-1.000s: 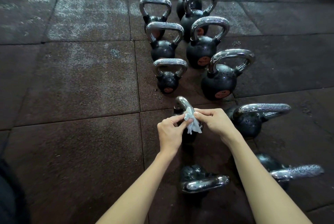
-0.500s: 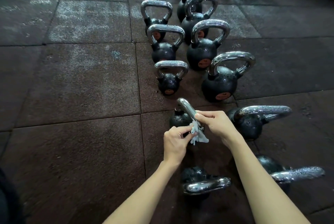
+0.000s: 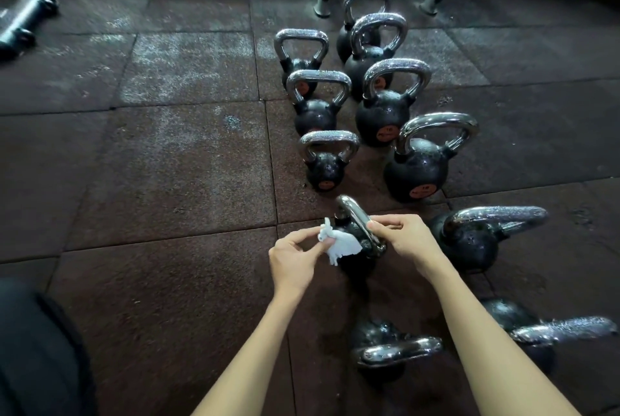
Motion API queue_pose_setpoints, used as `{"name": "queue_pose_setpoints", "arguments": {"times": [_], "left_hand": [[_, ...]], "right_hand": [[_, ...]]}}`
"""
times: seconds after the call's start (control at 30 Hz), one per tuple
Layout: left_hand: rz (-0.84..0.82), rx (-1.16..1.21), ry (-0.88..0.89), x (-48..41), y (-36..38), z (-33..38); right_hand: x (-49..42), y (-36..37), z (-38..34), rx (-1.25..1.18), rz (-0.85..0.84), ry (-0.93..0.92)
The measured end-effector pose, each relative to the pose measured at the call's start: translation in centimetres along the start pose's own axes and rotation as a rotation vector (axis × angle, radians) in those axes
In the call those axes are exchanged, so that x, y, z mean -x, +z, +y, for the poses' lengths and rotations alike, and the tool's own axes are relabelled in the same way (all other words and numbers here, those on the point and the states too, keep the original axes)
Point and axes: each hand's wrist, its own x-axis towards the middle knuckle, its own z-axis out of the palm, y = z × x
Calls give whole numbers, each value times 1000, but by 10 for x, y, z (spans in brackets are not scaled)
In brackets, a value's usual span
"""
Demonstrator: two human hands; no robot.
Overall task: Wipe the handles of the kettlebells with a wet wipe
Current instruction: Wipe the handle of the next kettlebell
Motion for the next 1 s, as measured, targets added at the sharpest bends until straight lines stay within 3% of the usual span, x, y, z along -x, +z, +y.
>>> {"name": "queue_pose_setpoints", "arguments": {"times": [0.1, 0.2, 0.33, 0.47, 0.57, 0.63, 0.77, 0.87, 1.0], "left_hand": [[-90, 248, -108, -4, 1, 26], [-219, 454, -303, -8, 11, 50], [-424, 424, -360, -15, 17, 64], [-535, 375, -355, -21, 15, 70], [-700, 313, -398, -25, 10, 73], [-656, 165, -411, -26, 12, 69], [-273, -20, -456, -22, 43, 55], [-196, -132, -442, -16, 67, 57], [-85, -86, -466, -14, 81, 58]], "right_hand": [[10, -13, -10, 174, 118, -177], [26, -29, -44, 207, -53, -344], [30, -40, -66, 218, -91, -410], [35, -46, -66, 148, -67, -351], [38, -56, -59, 176, 29, -308], [40, -69, -53, 294, 97, -267], [61, -89, -42, 585, 214, -230], [63, -91, -39, 637, 262, -222], [61, -85, -43, 653, 263, -198]]}}
